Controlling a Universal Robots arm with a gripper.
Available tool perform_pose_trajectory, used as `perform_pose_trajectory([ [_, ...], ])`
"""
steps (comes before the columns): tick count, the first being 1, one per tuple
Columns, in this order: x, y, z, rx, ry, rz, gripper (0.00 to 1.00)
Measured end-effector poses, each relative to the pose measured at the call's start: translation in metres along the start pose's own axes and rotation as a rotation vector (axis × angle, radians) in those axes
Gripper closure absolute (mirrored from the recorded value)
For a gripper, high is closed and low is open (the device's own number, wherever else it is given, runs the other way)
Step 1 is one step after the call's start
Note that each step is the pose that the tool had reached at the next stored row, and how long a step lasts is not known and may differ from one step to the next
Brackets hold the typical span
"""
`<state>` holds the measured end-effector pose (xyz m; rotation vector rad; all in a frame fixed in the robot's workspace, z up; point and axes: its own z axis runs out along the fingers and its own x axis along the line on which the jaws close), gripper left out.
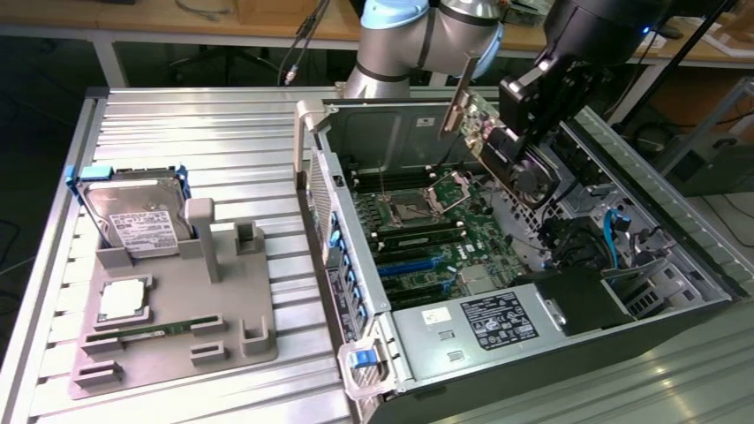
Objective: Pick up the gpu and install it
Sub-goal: 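Insert the gpu into the slot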
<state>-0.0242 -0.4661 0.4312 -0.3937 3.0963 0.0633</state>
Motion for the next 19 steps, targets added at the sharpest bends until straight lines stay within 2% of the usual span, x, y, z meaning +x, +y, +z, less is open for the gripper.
perform_pose_trajectory([
  [19, 0.0, 0.0, 0.0, -0.0026, 0.004, -0.107, 0.73],
])
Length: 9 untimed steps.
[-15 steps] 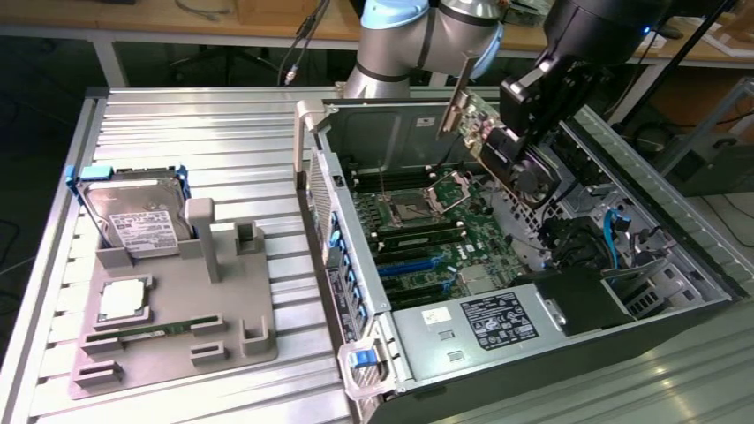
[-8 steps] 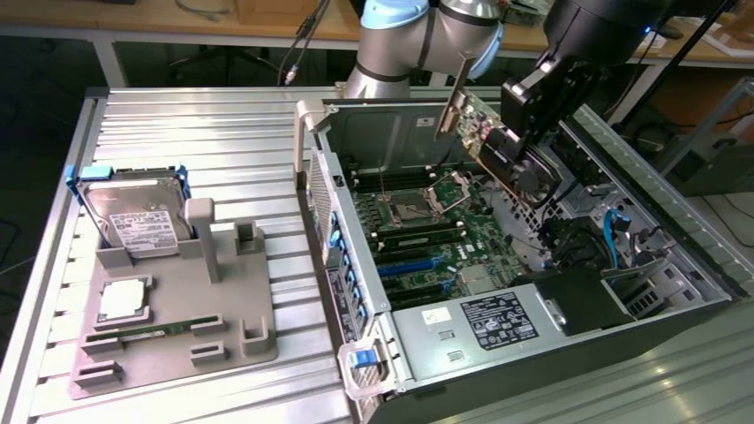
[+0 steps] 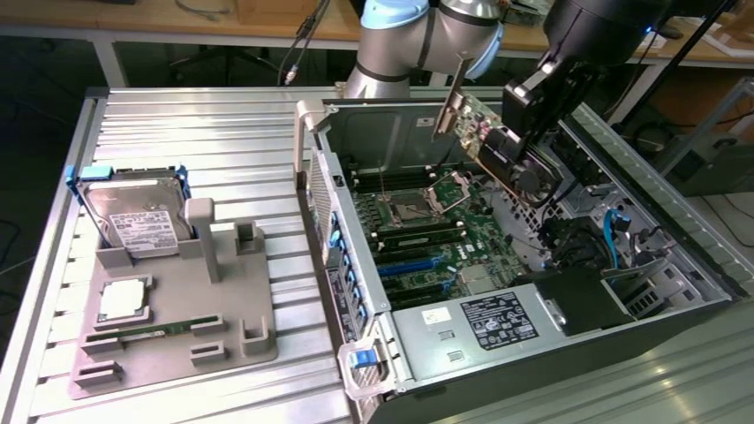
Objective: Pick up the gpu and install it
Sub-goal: 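Insert the gpu into the slot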
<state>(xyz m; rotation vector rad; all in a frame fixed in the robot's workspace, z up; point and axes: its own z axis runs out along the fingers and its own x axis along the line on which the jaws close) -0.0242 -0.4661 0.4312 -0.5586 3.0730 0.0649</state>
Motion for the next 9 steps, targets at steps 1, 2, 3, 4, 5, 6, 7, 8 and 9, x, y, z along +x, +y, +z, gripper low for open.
perform_pose_trajectory([
  [1, 0.0, 0.0, 0.0, -0.0001, 0.0002, -0.004, 0.73],
  [2, 0.0, 0.0, 0.0, -0.0002, 0.0003, -0.009, 0.73],
  [3, 0.0, 0.0, 0.0, -0.0004, 0.0005, -0.014, 0.73],
  [4, 0.0, 0.0, 0.0, -0.0005, 0.0007, -0.019, 0.73],
  [5, 0.0, 0.0, 0.0, -0.0005, 0.0009, -0.023, 0.73],
  [6, 0.0, 0.0, 0.0, -0.0007, 0.001, -0.028, 0.73],
  [7, 0.0, 0.0, 0.0, -0.0008, 0.0012, -0.032, 0.73],
  [8, 0.0, 0.0, 0.0, -0.001, 0.0014, -0.039, 0.73],
  [9, 0.0, 0.0, 0.0, -0.0011, 0.0016, -0.043, 0.73],
])
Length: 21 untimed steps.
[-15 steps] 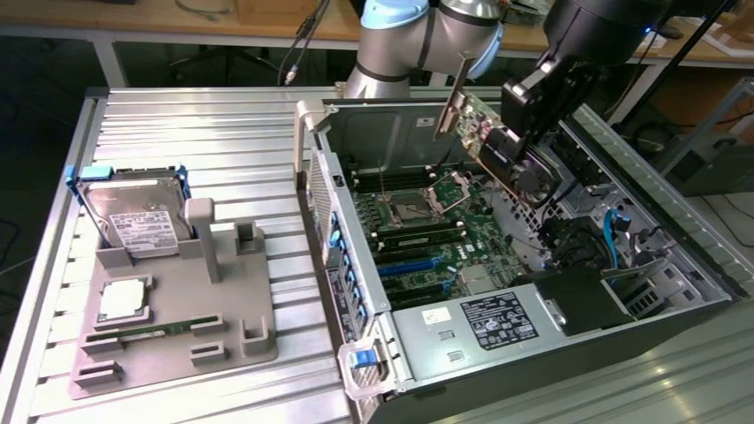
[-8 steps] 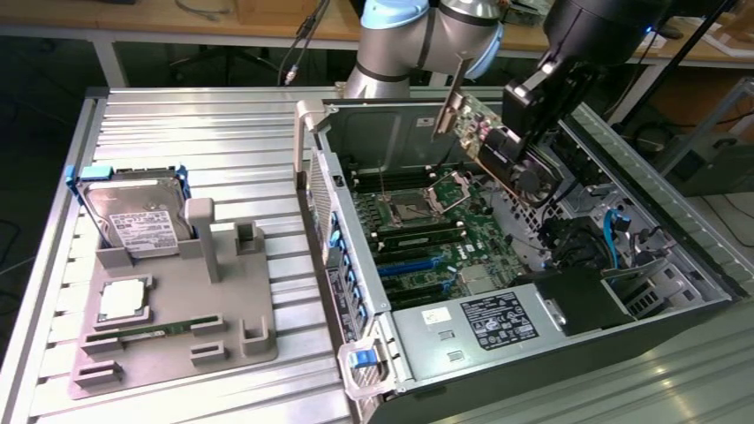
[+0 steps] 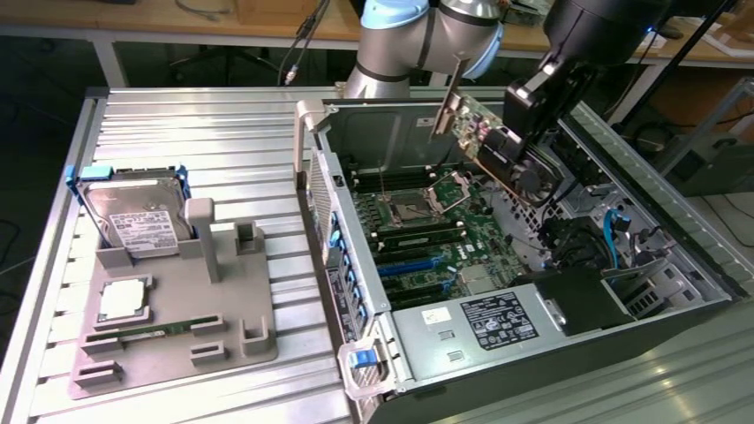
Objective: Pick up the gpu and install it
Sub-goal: 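Insert the gpu into the slot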
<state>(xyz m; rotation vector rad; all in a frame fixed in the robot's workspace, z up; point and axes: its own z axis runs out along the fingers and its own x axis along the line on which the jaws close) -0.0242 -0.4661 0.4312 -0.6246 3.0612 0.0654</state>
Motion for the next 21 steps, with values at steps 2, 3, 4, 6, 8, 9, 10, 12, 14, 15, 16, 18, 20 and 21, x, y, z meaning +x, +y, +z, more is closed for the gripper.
perform_pose_trajectory([
  [2, 0.0, 0.0, 0.0, -0.0003, 0.0004, -0.011, 0.73],
  [3, 0.0, 0.0, 0.0, -0.0004, 0.0006, -0.016, 0.73],
  [4, 0.0, 0.0, 0.0, -0.0005, 0.0007, -0.02, 0.73],
  [6, 0.0, 0.0, 0.0, -0.0007, 0.0011, -0.029, 0.73],
  [8, 0.0, 0.0, 0.0, -0.0009, 0.0014, -0.037, 0.73],
  [9, 0.0, 0.0, 0.0, -0.001, 0.0016, -0.042, 0.73],
  [10, 0.0, 0.0, 0.0, -0.0011, 0.0018, -0.046, 0.73],
  [12, 0.0, 0.0, 0.0, -0.0014, 0.002, -0.054, 0.73],
  [14, 0.0, 0.0, 0.0, -0.0015, 0.0024, -0.063, 0.73],
  [15, 0.0, 0.0, 0.0, -0.0017, 0.0026, -0.07, 0.73],
  [16, 0.0, 0.0, 0.0, -0.0019, 0.0029, -0.077, 0.73],
  [18, 0.0, 0.0, 0.0, -0.0022, 0.0032, -0.086, 0.73],
  [20, 0.0, 0.0, 0.0, -0.0023, 0.0035, -0.095, 0.73],
  [21, 0.0, 0.0, 0.0001, -0.0025, 0.0036, -0.099, 0.73],
])
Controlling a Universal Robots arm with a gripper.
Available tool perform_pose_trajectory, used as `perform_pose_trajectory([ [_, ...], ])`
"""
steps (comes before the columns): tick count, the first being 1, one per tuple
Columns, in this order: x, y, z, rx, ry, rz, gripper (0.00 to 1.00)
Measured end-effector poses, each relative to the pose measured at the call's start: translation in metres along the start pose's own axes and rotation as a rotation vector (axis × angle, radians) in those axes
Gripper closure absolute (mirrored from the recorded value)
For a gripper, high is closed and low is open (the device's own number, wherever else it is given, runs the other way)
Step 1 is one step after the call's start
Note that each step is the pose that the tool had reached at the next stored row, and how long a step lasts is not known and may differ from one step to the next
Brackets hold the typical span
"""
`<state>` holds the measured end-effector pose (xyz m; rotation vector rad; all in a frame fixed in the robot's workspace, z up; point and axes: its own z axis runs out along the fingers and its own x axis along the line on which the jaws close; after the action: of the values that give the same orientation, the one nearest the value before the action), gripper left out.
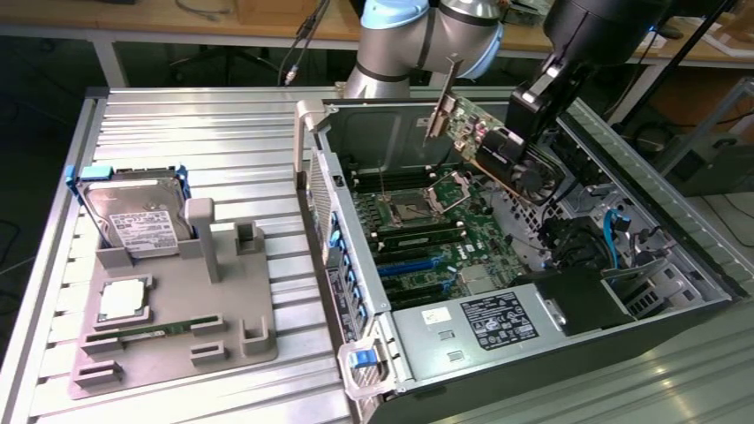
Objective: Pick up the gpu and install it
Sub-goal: 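Insert the gpu into the slot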
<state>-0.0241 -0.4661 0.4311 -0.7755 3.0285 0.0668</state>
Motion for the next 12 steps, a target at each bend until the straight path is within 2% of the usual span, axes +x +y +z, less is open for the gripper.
perform_pose_trajectory([
  [12, 0.0, 0.0, -0.0001, -0.0011, 0.0021, -0.05, 0.73],
])
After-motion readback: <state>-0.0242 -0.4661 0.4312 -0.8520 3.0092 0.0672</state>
